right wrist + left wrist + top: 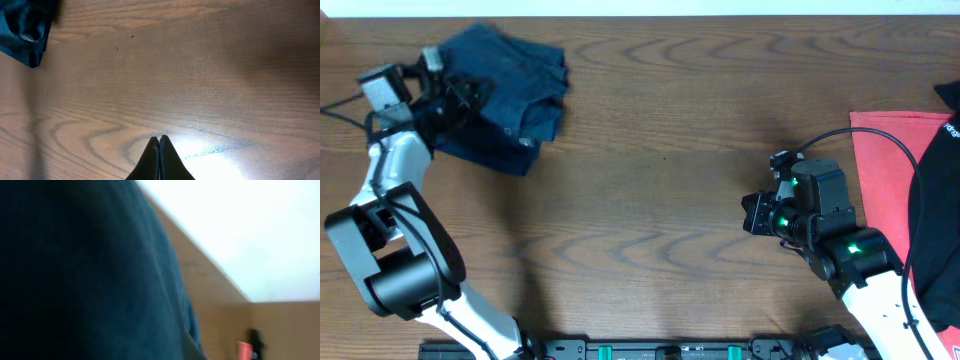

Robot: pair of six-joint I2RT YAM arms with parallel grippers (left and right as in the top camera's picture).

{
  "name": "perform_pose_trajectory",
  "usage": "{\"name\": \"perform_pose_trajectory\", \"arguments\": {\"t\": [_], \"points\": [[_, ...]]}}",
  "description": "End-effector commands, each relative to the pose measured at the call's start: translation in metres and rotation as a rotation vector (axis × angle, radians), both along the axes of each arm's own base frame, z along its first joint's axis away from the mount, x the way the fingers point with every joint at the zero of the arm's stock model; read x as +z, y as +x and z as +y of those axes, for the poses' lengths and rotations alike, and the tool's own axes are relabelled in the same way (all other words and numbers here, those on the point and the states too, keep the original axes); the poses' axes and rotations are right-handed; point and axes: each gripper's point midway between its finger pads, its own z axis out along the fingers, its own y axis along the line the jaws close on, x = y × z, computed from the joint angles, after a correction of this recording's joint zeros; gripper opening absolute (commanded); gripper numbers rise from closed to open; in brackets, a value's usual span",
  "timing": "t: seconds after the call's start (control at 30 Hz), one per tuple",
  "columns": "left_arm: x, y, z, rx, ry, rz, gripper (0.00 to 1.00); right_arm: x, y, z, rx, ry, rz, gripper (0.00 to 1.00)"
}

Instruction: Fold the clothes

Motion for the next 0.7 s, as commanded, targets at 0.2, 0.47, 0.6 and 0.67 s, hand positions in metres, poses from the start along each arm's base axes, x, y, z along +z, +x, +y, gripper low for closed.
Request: {"name": "perform_pose_trajectory", "arguments": {"t": [0.2, 0.47, 0.6, 0.67], "points": [[-0.07, -0.029, 0.057, 0.123, 0.433, 0.273, 0.67, 0.004, 0.001, 0.002, -0.001, 0.016, -0.009, 0.01], [-0.017, -0.047, 0.055, 0.148, 0.456, 0.247, 0.86, 0.003, 0.0, 0.003, 0.01, 0.015, -0.008, 0.01], [0.048, -0.06, 0.05, 0.179, 0.501, 0.139, 0.86, 0.005, 0.002, 0.004, 0.016, 0.013, -0.021, 0.01], [0.078, -0.066, 0.045, 0.192, 0.524, 0.075, 0.83, 0.006, 0.003, 0.004, 0.017, 0.014, -0.03, 0.01]]}}
